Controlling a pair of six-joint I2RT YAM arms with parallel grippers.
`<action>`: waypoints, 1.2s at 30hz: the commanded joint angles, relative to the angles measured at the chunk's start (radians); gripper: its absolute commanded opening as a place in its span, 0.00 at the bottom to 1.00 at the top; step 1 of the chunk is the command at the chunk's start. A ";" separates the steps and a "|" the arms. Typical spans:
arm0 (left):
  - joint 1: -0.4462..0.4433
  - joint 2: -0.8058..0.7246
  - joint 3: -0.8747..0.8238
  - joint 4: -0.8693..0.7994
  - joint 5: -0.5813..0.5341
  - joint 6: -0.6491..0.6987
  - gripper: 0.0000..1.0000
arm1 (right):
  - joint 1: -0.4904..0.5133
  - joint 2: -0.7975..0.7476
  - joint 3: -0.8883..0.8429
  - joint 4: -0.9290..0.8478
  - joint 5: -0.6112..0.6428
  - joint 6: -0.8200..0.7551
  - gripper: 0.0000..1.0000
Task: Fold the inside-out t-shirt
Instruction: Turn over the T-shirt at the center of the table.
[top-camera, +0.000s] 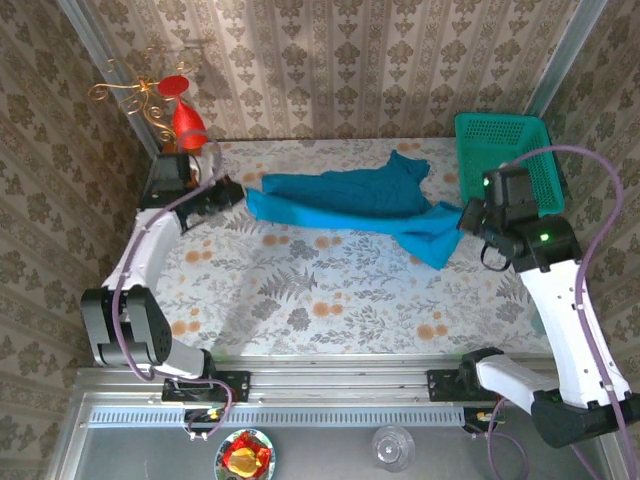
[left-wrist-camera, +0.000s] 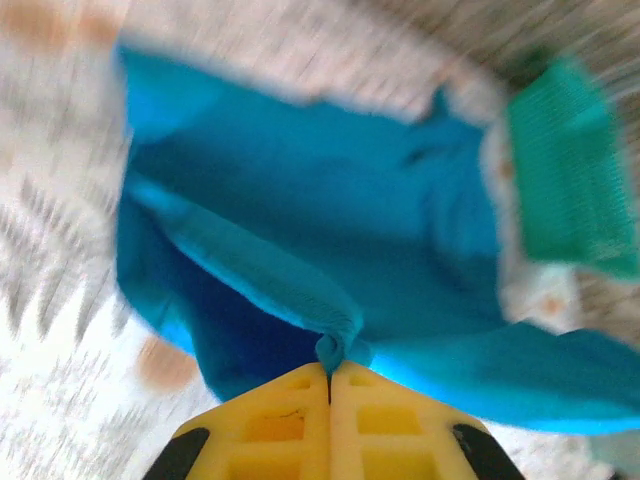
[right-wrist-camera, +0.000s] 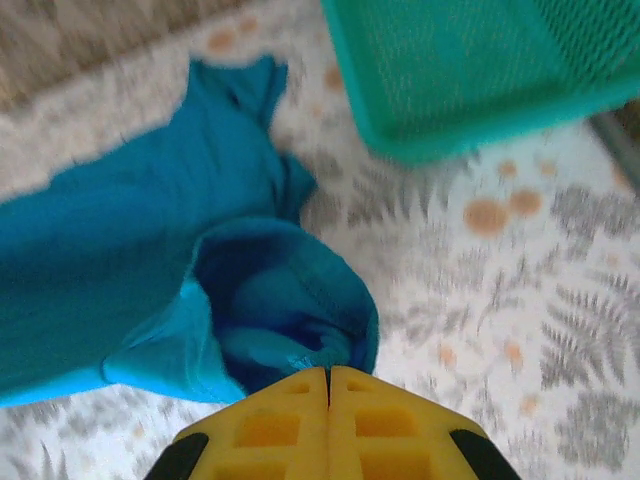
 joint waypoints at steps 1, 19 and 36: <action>0.061 -0.062 0.131 0.130 0.196 -0.177 0.00 | -0.045 0.019 0.159 0.128 0.058 -0.080 0.00; 0.134 -0.036 0.264 0.457 0.286 -0.471 0.00 | -0.103 0.310 0.988 0.114 0.063 -0.213 0.00; 0.126 -0.115 0.578 0.289 0.200 -0.351 0.00 | -0.103 0.125 0.668 0.286 0.031 -0.188 0.00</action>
